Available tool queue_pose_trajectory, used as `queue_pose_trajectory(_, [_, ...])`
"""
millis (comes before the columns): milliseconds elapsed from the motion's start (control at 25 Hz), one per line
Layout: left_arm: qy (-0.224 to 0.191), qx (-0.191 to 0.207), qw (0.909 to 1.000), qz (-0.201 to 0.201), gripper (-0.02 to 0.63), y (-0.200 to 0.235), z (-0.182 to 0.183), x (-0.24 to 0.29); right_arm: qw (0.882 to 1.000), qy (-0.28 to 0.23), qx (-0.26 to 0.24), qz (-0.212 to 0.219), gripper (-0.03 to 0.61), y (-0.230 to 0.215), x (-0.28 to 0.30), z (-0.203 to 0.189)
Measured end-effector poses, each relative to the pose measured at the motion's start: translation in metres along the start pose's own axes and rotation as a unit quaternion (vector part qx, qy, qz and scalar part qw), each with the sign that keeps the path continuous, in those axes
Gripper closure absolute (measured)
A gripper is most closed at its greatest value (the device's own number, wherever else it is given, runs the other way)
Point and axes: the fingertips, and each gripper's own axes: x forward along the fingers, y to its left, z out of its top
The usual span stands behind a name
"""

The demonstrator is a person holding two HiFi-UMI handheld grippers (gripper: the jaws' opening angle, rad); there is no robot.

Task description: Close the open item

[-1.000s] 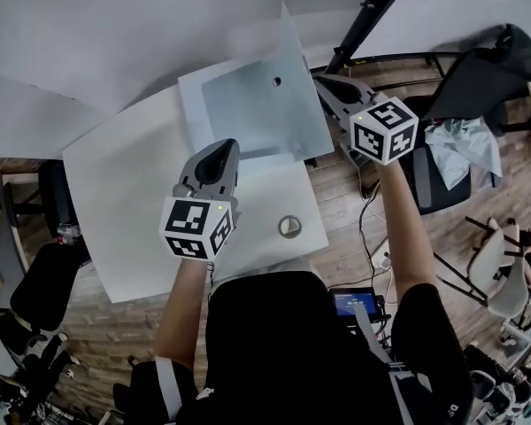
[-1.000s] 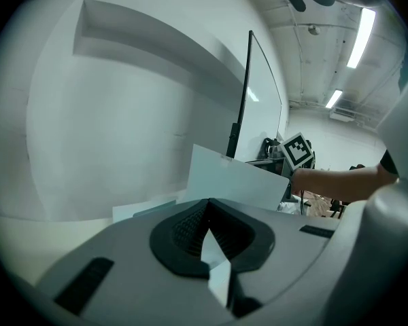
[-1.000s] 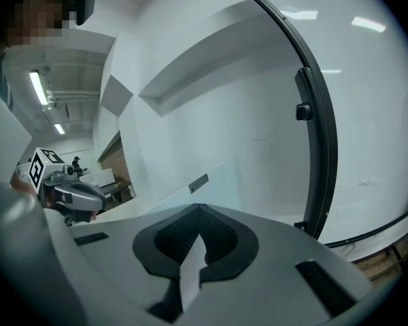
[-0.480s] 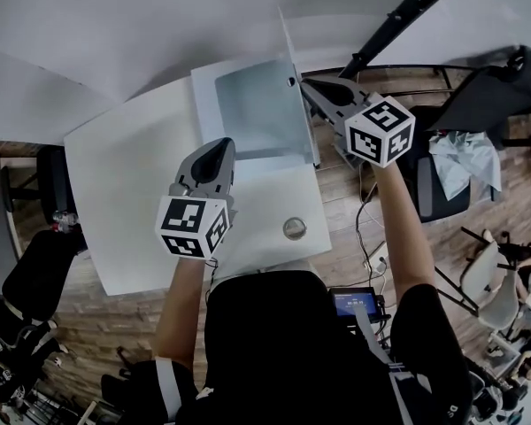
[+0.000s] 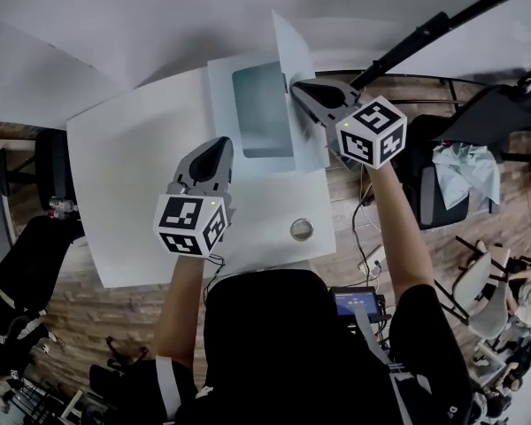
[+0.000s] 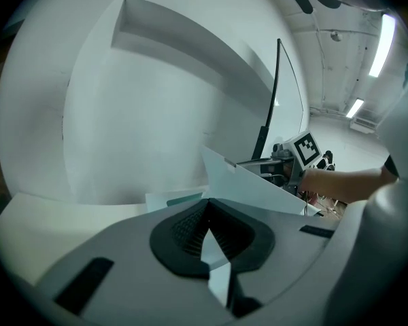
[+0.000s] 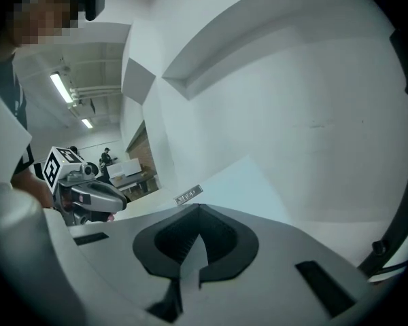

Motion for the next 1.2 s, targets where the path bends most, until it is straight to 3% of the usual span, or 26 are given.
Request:
queue_pose_trajectory(760, [0.012, -0.032, 0.9992, 0.019, 0.6, 0.05, -0.015, -0.004, 0.997, 0.058, -0.001, 0.056, 0.541, 0.035, 0.077, -0.029])
queue_pose_trajectory(1200, [0.029, -0.046, 0.9984, 0.016, 0.601, 0.052, -0.029, 0.012, 0.993, 0.09, -0.005, 0.077, 0.541, 0.041, 0.102, -0.052])
